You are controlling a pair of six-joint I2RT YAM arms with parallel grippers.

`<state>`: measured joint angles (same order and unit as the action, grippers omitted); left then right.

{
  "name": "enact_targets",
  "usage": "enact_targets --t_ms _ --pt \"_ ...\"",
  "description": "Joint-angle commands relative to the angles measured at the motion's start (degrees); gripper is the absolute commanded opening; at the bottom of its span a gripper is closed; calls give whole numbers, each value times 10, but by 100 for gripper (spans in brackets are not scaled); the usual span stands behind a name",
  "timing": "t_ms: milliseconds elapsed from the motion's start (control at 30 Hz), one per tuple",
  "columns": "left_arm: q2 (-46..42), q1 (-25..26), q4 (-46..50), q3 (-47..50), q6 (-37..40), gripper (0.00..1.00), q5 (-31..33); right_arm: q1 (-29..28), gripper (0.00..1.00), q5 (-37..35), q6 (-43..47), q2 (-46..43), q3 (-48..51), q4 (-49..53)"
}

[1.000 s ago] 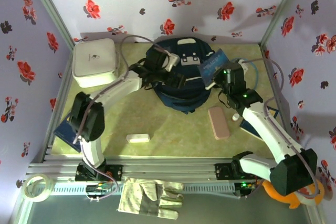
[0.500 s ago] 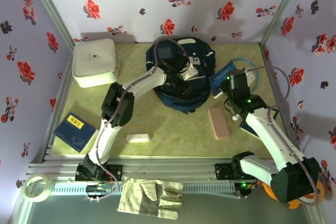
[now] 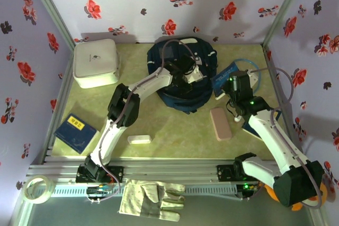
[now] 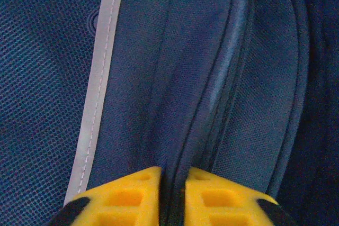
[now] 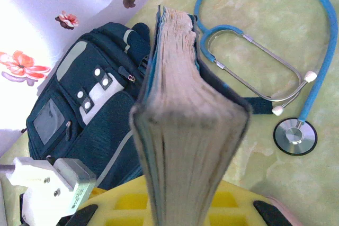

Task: Pack the student bag
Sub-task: Open the student bag at the top-center of the table.

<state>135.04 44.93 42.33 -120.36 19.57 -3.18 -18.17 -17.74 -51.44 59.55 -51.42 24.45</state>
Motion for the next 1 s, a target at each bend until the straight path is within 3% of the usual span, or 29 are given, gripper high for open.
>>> enact_targets --t_ms 0,67,300,433,600,967 --pt "-52 -1 -37 5 -26 8 16 7 8 -42 1 -34 -2 -5" --pt "-76 -1 -54 12 -39 0 17 10 9 -56 5 -46 -3 2" --pt "-143 -24 -105 20 -130 0 40 11 10 -55 5 -75 3 2" --pt "-177 -45 -145 31 -191 0 55 11 10 18 24 -75 14 -50" --pt "-200 -51 -180 35 -211 0 55 10 10 125 26 -66 23 -128" --pt "-209 -51 -201 22 -276 0 44 6 11 220 -77 -8 91 -280"
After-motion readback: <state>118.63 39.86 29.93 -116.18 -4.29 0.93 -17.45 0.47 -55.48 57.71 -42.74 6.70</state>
